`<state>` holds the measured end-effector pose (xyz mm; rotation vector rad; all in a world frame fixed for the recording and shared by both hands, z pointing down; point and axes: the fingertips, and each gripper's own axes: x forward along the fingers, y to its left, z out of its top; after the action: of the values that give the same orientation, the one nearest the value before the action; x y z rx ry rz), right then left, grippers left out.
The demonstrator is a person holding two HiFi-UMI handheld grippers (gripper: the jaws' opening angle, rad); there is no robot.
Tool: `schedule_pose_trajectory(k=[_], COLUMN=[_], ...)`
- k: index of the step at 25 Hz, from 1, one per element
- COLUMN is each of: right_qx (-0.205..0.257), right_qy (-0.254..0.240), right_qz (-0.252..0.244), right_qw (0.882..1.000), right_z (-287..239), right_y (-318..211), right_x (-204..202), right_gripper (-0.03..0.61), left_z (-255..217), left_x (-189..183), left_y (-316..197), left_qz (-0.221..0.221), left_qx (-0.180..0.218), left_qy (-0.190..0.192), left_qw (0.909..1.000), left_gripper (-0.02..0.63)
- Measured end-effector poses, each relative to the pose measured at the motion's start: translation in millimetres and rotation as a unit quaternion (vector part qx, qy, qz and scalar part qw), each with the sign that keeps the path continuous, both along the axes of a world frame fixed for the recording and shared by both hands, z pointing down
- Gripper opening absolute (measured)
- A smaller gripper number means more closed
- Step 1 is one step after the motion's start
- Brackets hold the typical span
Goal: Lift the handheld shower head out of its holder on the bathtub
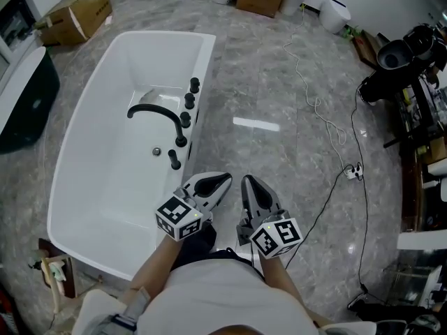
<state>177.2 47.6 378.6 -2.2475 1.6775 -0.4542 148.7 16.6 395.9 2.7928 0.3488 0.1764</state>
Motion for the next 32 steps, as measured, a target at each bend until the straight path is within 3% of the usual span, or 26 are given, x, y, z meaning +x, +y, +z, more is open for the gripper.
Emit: schedule_pose_trajectory(k=[6,12,19,25,32], right_qx=[-0.002,0.039,-0.008,-0.044,-0.062], right_qy=[0.006,-0.04,0.003,-0.016,0.002], right_qz=[-0.006,-0.009,-0.016,-0.088,-0.194], right_qw=[1.0,0.998,1.0,0.995,0.979], right_z=[1.2,4.5,4.4,15.0,15.3], right_y=[-27.7,-44.1,-57.2,-87.8,-139.6], right_x=[16.3,25.7,30.0,24.6,-2.7], right_gripper=[0.018,0.018,0.018,0.018,0.017], left_z=[-1.4,0.5,-3.4,-0.3,7.3], left_x=[17.9,22.1,14.9,-9.8,-67.2], left_y=[-28.2,-51.0,-69.1,-102.8,-143.9], left_qz=[-0.004,-0.012,-0.049,-0.133,-0.267], left_qx=[0.005,0.013,0.009,-0.004,-0.016], left_qy=[0.004,0.007,0.009,0.012,-0.005], left_qw=[1.0,0.9998,0.9987,0.991,0.9635], left_gripper=[0.02,0.02,0.02,0.02,0.02])
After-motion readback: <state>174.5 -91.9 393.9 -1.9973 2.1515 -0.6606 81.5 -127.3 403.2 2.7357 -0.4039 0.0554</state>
